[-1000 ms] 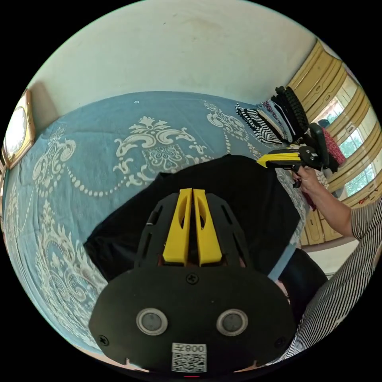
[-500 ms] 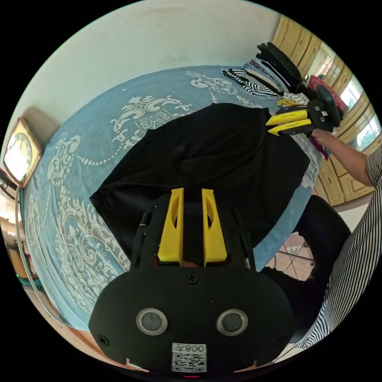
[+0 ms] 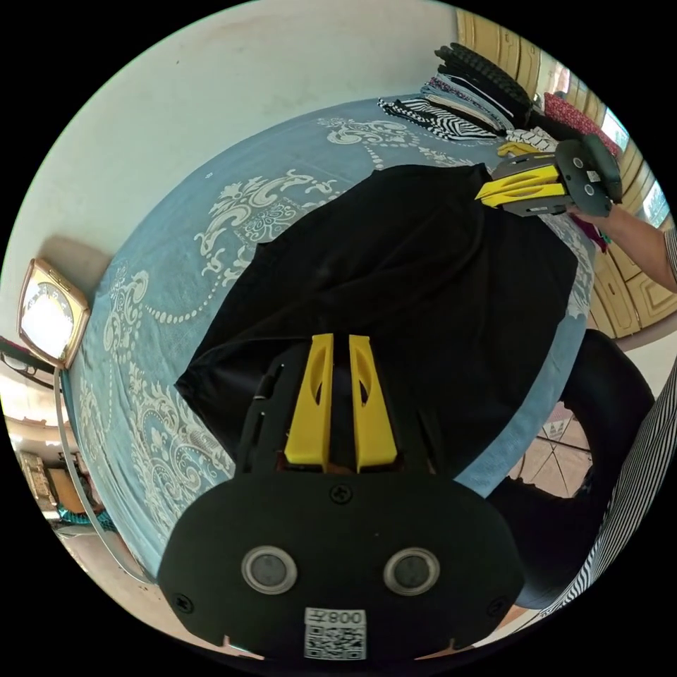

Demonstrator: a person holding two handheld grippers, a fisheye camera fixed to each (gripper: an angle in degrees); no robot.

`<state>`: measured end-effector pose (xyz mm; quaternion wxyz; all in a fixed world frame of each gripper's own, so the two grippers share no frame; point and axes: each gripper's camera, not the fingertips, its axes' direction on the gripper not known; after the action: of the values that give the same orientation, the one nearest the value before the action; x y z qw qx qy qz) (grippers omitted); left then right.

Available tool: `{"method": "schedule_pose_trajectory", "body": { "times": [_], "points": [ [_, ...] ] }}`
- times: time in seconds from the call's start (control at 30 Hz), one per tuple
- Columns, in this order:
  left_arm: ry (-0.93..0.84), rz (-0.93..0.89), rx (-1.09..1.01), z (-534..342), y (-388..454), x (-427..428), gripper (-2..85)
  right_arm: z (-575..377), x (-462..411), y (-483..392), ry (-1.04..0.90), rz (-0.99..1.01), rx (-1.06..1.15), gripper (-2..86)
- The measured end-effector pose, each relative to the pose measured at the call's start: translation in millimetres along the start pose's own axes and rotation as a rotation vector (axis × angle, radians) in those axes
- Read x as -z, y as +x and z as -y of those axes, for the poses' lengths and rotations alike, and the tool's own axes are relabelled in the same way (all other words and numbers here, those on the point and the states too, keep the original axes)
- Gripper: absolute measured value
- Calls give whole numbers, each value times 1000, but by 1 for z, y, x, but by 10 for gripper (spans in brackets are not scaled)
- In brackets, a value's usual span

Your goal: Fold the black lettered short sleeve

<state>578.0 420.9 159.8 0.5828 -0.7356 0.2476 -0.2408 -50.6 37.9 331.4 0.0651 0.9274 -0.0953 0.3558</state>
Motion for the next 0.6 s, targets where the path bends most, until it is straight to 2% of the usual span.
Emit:
{"method": "schedule_pose_trajectory", "body": {
  "times": [0.3,0.47,0.6],
  "points": [
    [111,7,142,2,-32,-1,12,2,-23,87,82,151,-247,-2],
    [176,-52,269,-5,-60,-10,31,10,-83,135,-28,311,-358,-2],
    [172,-131,236,-16,-59,-20,70,7,-128,147,-107,431,-413,0]
  ]
}}
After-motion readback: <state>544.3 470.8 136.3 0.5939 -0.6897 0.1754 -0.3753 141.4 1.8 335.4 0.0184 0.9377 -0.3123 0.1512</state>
